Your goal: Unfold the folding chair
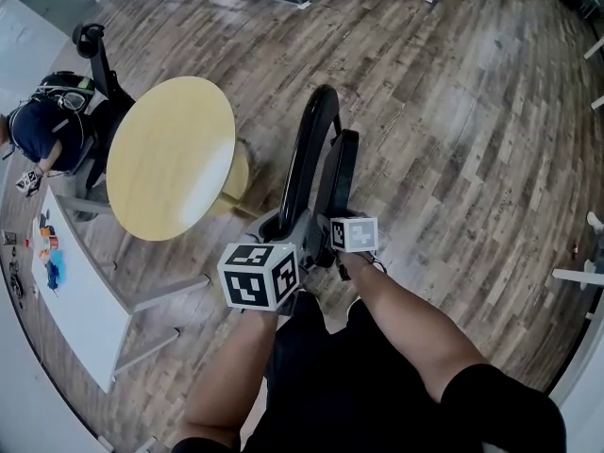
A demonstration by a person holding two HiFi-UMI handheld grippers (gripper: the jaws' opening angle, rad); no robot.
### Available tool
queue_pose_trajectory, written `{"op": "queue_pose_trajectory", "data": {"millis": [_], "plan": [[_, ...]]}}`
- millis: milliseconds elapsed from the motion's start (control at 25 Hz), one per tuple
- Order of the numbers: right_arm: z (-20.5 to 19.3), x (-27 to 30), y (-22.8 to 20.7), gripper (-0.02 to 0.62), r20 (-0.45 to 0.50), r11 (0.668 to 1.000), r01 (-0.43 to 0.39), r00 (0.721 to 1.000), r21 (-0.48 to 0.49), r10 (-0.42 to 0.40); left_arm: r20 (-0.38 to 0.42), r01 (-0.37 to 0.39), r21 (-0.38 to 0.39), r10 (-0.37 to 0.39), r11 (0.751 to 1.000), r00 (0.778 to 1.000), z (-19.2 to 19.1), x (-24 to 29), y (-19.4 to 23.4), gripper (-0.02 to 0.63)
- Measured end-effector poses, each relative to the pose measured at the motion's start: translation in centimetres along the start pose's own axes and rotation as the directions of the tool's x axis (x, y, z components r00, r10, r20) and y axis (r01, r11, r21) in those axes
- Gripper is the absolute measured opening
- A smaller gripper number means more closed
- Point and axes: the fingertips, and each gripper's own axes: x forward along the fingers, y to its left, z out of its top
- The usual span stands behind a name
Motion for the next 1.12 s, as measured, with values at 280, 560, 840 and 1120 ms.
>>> {"op": "queue_pose_trajectory", "data": {"millis": [280,560,840,1120], "plan": [[-0.1,-0.1,-0.5,0.258,0.04,0.999,-0.036,0.999,0.009,0.036,-0.008,0.013,0.031,-0.012,0.999,1.0,0.0,-0.2,0.7,0.098],[-1.1,-0.9,-2.8,0.249,0.04,0.996,-0.067,0.997,0.066,0.064,-0.014,0.005,-0.019,-0.005,1.0,1.0,0.0,-0.6,3.4,0.089],[-2.6,-1.8,-6.5,0.249,0.023,0.991,-0.076,0.997,0.107,0.074,-0.005,-0.018,-0.067,0.018,0.998,1.0,-0.3,-0.7,6.8,0.089],[-4.5,-2.0,-10.2,0.25,0.013,0.981,-0.075,0.997,0.179,0.074,0.0,-0.067,-0.094,0.067,0.993,0.998,-1.2,-0.3,10.4,0.095]]}}
